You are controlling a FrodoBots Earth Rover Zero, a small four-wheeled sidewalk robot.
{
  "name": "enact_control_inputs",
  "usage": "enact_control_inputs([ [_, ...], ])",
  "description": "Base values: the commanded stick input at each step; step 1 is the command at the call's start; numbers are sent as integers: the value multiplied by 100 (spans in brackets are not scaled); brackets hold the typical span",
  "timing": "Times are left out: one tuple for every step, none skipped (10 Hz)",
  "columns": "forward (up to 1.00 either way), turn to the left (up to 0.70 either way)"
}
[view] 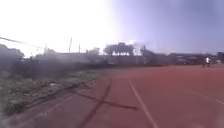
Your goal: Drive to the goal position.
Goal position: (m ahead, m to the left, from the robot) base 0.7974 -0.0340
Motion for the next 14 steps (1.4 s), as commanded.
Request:
enact_control_inputs([
  [50,0],
  [50,0],
  [50,0],
  [50,0],
  [50,0],
  [50,0],
  [50,0],
  [50,0],
  [50,0],
  [50,0],
  [50,0],
  [50,0],
  [50,0],
  [50,0],
])
